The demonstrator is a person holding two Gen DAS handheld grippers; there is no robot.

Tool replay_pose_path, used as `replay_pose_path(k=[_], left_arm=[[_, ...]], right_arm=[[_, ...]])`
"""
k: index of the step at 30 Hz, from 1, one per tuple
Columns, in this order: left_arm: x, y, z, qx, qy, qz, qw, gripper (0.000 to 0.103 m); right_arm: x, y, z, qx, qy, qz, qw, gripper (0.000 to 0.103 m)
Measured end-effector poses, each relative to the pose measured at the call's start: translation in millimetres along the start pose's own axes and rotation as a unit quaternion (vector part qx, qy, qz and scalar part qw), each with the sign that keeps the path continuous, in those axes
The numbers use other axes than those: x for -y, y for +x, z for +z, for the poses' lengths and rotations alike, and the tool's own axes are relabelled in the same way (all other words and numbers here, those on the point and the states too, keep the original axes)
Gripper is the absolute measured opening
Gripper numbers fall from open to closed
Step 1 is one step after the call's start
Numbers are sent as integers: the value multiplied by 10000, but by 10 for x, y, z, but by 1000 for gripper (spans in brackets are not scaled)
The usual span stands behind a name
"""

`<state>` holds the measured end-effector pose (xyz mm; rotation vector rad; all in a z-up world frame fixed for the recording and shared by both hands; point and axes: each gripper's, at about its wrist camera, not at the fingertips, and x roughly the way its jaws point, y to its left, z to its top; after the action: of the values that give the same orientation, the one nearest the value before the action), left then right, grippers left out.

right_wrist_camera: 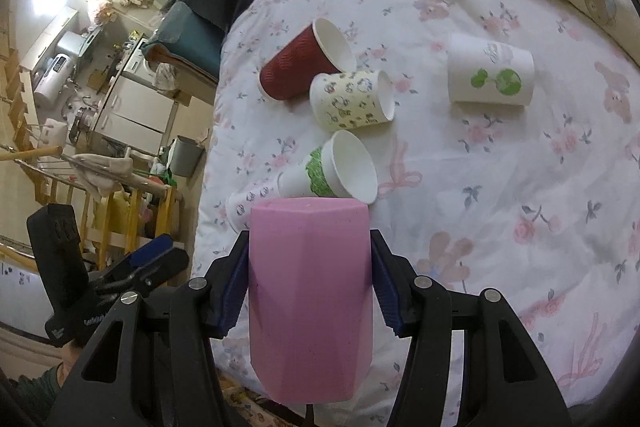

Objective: Flip cup upside down
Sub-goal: 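Lift the pink cup with the right gripper and rotate it end over end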

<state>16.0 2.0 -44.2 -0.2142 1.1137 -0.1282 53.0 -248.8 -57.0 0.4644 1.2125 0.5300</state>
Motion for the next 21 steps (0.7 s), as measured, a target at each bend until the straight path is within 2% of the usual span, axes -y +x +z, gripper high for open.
replay_pose_path(k=[2, 4, 6, 10, 12, 15, 18, 21], left_arm=[[101, -12, -29, 30, 231, -98, 9997, 97], [229, -19, -66, 77, 560, -31, 9984, 97], [344, -39, -93, 80, 817, -188, 9965, 97], [556, -105, -153, -71, 1097, -1076, 9881, 97], [641, -107, -190, -175, 1253, -1289, 9836, 97], [701, -49, -231, -272, 1409, -1124, 9832, 97], [650, 39, -241, -474, 1242, -1072, 9853, 97], [600, 64, -226, -474, 1160, -1007, 9870, 97]], right_arm=[[-36, 4, 3, 52, -24, 21, 10000, 58], [-87, 23, 5, 89, -95, 32, 9999, 58], [-140, 67, 1, 75, -220, -39, 9997, 58], [-224, 156, -16, -4, -385, -95, 9992, 58], [-276, 190, -33, -30, -475, -96, 9988, 58], [-330, 224, -46, -66, -538, -10, 9985, 58], [-374, 225, -61, -80, -598, 80, 9981, 58], [-392, 215, -79, -83, -681, 23, 9976, 58]])
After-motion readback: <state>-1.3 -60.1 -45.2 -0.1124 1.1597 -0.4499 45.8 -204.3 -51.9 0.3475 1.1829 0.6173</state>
